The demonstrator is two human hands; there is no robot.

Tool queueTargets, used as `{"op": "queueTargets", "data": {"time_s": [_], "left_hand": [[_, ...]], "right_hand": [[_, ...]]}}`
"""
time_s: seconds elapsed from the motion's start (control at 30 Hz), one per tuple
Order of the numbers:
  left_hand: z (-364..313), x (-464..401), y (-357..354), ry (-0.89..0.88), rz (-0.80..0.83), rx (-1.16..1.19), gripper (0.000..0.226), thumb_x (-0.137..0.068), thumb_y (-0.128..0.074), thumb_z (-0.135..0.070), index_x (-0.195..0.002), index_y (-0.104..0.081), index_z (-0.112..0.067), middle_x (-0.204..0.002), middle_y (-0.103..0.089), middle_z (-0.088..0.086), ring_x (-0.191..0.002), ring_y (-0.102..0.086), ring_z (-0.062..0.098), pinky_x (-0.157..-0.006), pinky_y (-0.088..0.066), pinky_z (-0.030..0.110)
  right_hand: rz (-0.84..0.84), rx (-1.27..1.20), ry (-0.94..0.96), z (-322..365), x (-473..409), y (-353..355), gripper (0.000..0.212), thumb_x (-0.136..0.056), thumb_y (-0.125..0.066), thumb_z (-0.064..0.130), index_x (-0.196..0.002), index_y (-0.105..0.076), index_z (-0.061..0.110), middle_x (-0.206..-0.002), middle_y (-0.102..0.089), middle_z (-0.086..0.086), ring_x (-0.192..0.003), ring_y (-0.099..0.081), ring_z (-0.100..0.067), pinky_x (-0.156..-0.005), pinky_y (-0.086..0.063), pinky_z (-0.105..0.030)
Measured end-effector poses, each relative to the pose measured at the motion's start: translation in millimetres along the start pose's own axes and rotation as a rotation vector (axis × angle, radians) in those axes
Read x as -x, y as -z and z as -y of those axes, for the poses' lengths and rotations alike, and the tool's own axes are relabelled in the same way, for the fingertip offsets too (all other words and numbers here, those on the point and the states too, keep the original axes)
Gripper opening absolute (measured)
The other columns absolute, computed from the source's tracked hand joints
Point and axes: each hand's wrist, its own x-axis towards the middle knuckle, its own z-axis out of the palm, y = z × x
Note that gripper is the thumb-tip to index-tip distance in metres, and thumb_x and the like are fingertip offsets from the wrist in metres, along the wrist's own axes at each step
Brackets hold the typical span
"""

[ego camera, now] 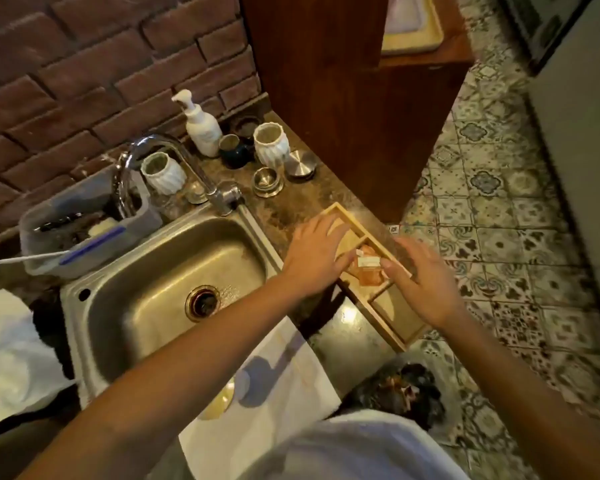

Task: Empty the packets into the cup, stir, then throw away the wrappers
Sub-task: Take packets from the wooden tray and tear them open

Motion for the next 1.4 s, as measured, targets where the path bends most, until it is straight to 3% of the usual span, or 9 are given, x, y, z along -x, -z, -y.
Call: {"op": "queueTargets", "data": {"time_s": [0.1, 0.2, 0.3, 0.47, 0.63, 0.83, 1.07, 1.3, 1.4], "left_hand": [[-6, -13, -16, 0.002, 0.068, -0.045, 0.043, -0.1, -0.049, -0.045, -0.136, -0.061, -0.024, -0.148, -0.05, 0.005, -0.143, -0.036, 0.028, -0.116, -0.029, 0.046], [-11, -21, -31, 0.031, 0.079, -0.079, 0.036, -0.099, -0.049, -0.04, -0.124, -0.07, -0.025, -0.12, -0.062, 0.003, -0.12, -0.05, 0.026, -0.102, -0.039, 0.042], [-14, -30, -44, 0.063, 0.128, -0.137, 0.035, -0.098, -0.051, -0.042, -0.123, -0.069, -0.026, -0.114, -0.061, 0.004, -0.112, -0.051, 0.026, -0.096, -0.044, 0.043], [-12, -38, -66, 0.087, 0.179, -0.201, 0.04, -0.095, -0.058, -0.048, -0.129, -0.066, -0.028, -0.118, -0.059, 0.004, -0.115, -0.048, 0.027, -0.094, -0.041, 0.043], [-14, -46, -79, 0.055, 0.166, -0.254, 0.039, -0.092, -0.06, -0.053, -0.12, -0.07, -0.028, -0.113, -0.061, 0.004, -0.112, -0.049, 0.027, -0.091, -0.039, 0.043], [-12, -53, -86, 0.072, 0.169, -0.236, 0.038, -0.089, -0.065, -0.052, -0.115, -0.071, -0.025, -0.114, -0.065, 0.004, -0.112, -0.052, 0.027, -0.09, -0.039, 0.042], [-12, -55, -89, 0.024, 0.117, -0.2, 0.035, -0.089, -0.067, -0.047, -0.115, -0.068, -0.024, -0.114, -0.064, 0.005, -0.111, -0.052, 0.028, -0.088, -0.04, 0.042], [-3, -45, -87, 0.045, 0.112, -0.041, 0.033, -0.09, -0.068, -0.046, -0.118, -0.069, -0.028, -0.111, -0.06, 0.003, -0.107, -0.051, 0.026, -0.09, -0.045, 0.04], [0, -41, -84, 0.037, 0.117, -0.016, 0.033, -0.092, -0.066, -0.044, -0.121, -0.07, -0.028, -0.112, -0.059, 0.004, -0.107, -0.051, 0.025, -0.088, -0.047, 0.039]], "right_hand": [[0.046, 0.06, -0.107, -14, -4, -3, 0.048, -0.099, -0.052, 0.056, -0.141, -0.049, 0.034, -0.126, -0.064, 0.004, -0.11, -0.062, -0.015, -0.09, -0.056, -0.042], [0.131, 0.051, -0.136, -25, -10, -11, 0.045, -0.097, -0.056, 0.054, -0.136, -0.055, 0.032, -0.095, -0.068, 0.015, -0.083, -0.067, -0.006, -0.074, -0.059, -0.036], [0.166, 0.16, -0.147, -33, -22, -19, 0.046, -0.094, -0.061, 0.05, -0.136, -0.057, 0.033, -0.08, -0.059, 0.019, -0.073, -0.06, -0.006, -0.063, -0.052, -0.03], [0.243, 0.37, -0.107, -39, -40, -34, 0.034, -0.093, -0.061, 0.045, -0.125, -0.063, 0.035, -0.085, -0.069, 0.009, -0.075, -0.065, -0.015, -0.061, -0.052, -0.028], [0.314, 0.553, -0.112, -40, -55, -40, 0.026, -0.092, -0.063, 0.041, -0.117, -0.065, 0.036, -0.091, -0.074, 0.002, -0.082, -0.071, -0.022, -0.061, -0.048, -0.029], [0.359, 0.671, -0.103, -38, -67, -50, 0.021, -0.094, -0.061, 0.034, -0.114, -0.063, 0.028, -0.092, -0.075, -0.001, -0.084, -0.073, -0.025, -0.063, -0.049, -0.032], [0.332, 0.65, -0.109, -40, -67, -55, 0.02, -0.094, -0.061, 0.031, -0.111, -0.057, 0.022, -0.092, -0.074, -0.003, -0.084, -0.072, -0.028, -0.062, -0.046, -0.032], [0.339, 0.548, -0.157, -52, -61, -55, 0.009, -0.093, -0.061, 0.032, -0.084, -0.062, 0.028, -0.077, -0.066, 0.006, -0.074, -0.066, -0.02, -0.06, -0.045, -0.028], [0.294, 0.527, -0.155, -52, -58, -55, 0.003, -0.093, -0.064, 0.034, -0.092, -0.062, 0.032, -0.076, -0.065, 0.008, -0.072, -0.063, -0.018, -0.058, -0.044, -0.027]]}}
